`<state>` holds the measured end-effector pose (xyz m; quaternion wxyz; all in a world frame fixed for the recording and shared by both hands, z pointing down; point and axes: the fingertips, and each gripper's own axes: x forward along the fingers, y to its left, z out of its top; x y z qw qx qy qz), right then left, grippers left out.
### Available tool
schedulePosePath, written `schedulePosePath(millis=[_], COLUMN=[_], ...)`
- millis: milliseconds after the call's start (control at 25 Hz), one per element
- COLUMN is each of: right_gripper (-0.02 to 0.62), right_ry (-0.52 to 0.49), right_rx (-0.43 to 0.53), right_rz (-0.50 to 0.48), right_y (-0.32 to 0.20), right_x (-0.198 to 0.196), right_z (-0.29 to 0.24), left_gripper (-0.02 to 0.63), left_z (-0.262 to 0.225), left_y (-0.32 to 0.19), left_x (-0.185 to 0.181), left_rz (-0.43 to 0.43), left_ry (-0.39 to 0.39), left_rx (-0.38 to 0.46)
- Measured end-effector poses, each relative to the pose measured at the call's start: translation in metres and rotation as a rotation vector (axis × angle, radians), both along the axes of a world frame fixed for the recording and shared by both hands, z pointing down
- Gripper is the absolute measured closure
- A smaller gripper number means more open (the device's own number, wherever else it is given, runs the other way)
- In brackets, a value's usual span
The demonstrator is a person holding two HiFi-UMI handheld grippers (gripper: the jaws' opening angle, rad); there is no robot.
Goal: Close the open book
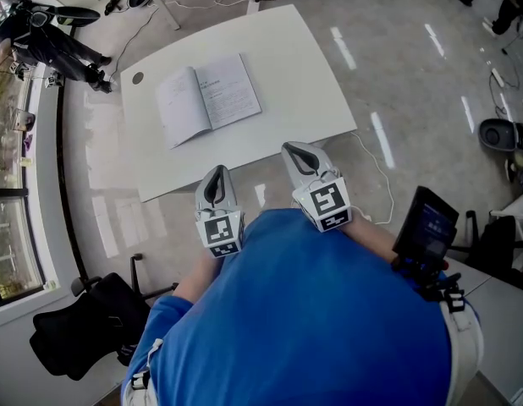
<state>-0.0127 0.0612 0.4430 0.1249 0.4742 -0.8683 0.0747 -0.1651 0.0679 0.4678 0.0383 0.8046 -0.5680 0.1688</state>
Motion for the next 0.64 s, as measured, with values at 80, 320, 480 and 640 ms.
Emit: schedulePosePath(millis=[80,320,480,640], right_gripper=[0.592,0.592,0.592,0.592], right_ry=[0.005,0.013,0.015,0.011], right_rx=[0.003,0.014,0.017,0.01], right_rz=[-0.003,-0.007,-0.011,-0.016], right_y=[0.0001,-0.0004,-0.0013,0.0006], right_x=[0.0006,0.0006,-0.0014,-0.0042], right_z=[0.0013,-0.0002,0.0,0.0008], left_gripper=[0.598,0.598,0.598,0.598], left_z=[0.0018,0.0016,0.0016,0.002], left_y=[-0.0008,-0.0019,-0.0022,-0.0003], left_x=[0.0003,0.0014,-0.001,-0.0052], left_rz=[-0.001,-0.002,-0.007,-0.017], left_ry=[-0.002,0.004,0.003,0.0], left_rx=[0.0,0.002,0.002,-0.004])
